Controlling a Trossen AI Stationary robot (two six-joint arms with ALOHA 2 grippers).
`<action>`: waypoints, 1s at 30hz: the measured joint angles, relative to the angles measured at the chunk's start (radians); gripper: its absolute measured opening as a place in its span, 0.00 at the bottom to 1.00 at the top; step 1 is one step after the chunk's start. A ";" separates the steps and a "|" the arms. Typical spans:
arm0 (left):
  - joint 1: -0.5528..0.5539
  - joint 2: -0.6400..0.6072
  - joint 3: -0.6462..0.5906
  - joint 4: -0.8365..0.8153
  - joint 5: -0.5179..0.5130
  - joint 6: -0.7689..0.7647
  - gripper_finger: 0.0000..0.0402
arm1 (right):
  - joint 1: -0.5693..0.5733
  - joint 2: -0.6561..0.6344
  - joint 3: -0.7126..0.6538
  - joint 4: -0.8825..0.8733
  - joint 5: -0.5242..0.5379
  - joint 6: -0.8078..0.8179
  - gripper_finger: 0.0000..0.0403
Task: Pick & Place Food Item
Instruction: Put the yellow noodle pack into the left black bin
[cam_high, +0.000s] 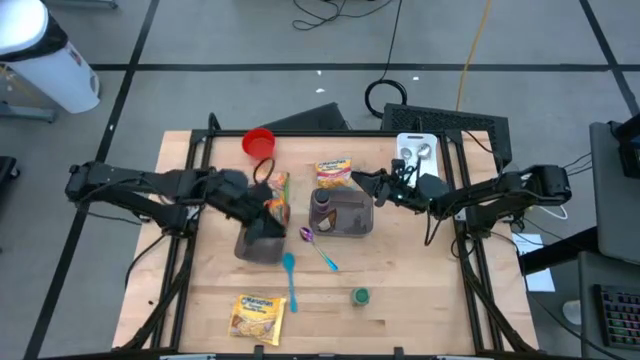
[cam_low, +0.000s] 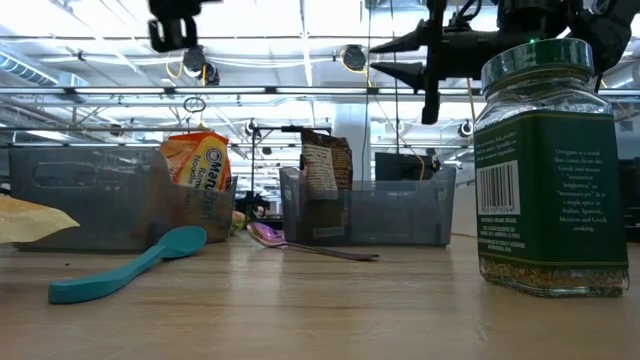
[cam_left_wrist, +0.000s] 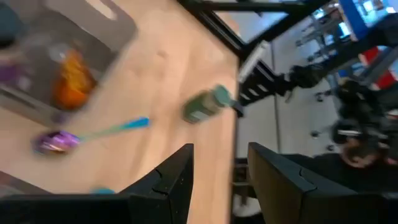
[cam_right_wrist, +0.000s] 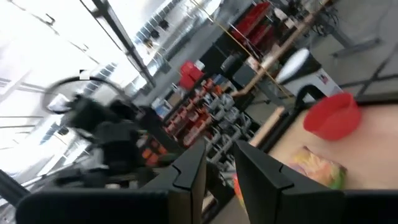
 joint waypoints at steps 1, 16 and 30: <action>-0.031 0.000 0.001 -0.010 -0.018 -0.025 0.39 | 0.000 0.000 0.000 -0.012 -0.020 0.002 0.19; -0.519 0.005 -0.001 -0.244 -0.315 -0.362 0.39 | 0.016 0.000 0.000 -0.084 -0.150 0.047 0.19; -0.866 0.045 -0.001 -0.225 -0.853 -0.913 0.39 | 0.157 0.000 0.000 -0.141 -0.208 0.040 0.19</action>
